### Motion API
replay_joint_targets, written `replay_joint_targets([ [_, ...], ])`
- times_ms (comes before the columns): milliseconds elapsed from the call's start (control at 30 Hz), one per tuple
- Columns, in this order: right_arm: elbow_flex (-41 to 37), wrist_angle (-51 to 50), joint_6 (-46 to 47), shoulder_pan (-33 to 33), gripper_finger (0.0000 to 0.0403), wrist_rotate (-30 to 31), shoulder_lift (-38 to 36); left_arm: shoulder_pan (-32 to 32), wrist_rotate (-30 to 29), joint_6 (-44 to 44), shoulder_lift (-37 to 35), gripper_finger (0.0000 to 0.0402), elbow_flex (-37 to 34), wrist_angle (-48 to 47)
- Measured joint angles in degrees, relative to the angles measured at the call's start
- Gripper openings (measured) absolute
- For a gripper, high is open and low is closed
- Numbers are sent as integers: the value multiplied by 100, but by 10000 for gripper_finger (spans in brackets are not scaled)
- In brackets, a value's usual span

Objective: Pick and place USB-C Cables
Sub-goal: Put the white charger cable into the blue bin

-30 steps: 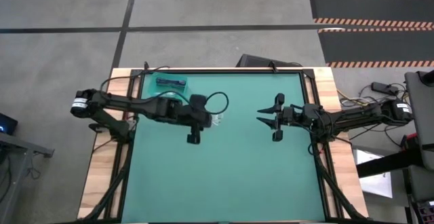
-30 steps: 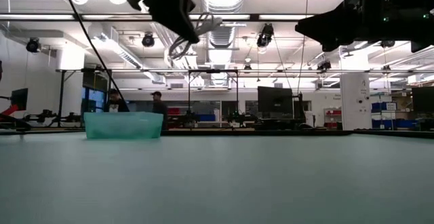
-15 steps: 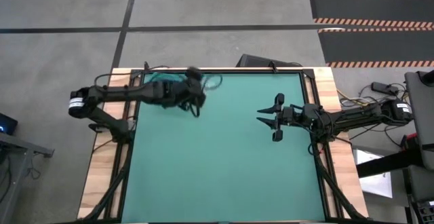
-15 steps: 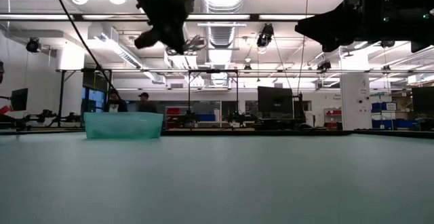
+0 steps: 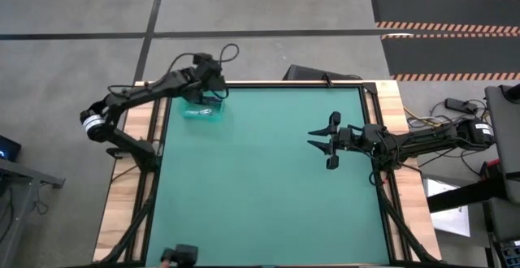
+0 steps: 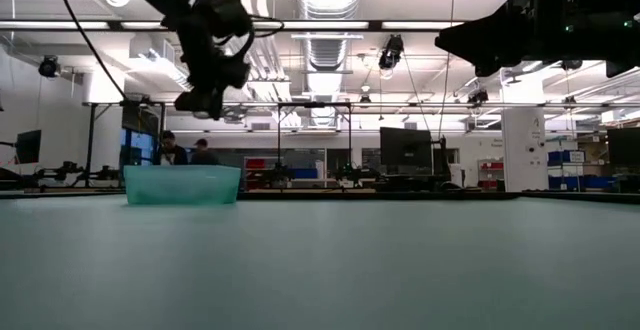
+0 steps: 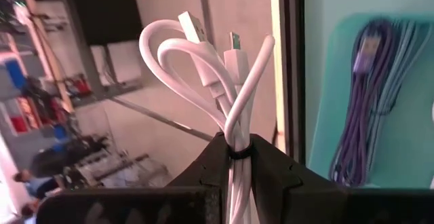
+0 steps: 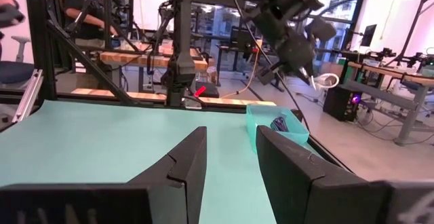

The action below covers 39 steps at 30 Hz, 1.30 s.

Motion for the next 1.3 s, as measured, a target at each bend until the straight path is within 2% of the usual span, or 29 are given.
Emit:
replay_joint_targets([
  [300,0,0,0,0,118,4,0,548,222,35,2,26,-288,-129],
  [433,0,2,0,0,118,9,0,641,666,13,2,26,-288,-537],
  [600,0,2,0,0,118,85,0,650,850,-108,41,26,-145,-1203],
  [700,0,4,-3,-2,118,162,0,724,1386,-382,102,26,60,-1734],
  [867,0,4,-2,-2,118,160,0,930,3025,-962,374,26,713,-3065],
  [933,0,4,-2,-2,118,160,0,997,3432,-1147,549,26,1031,-3483],
  [1167,0,0,-2,-2,118,157,2,1124,3520,-1341,1211,26,1999,-4334],
  [1300,0,-9,-9,-2,118,157,2,1235,3534,-1282,1643,26,2287,-4572],
])
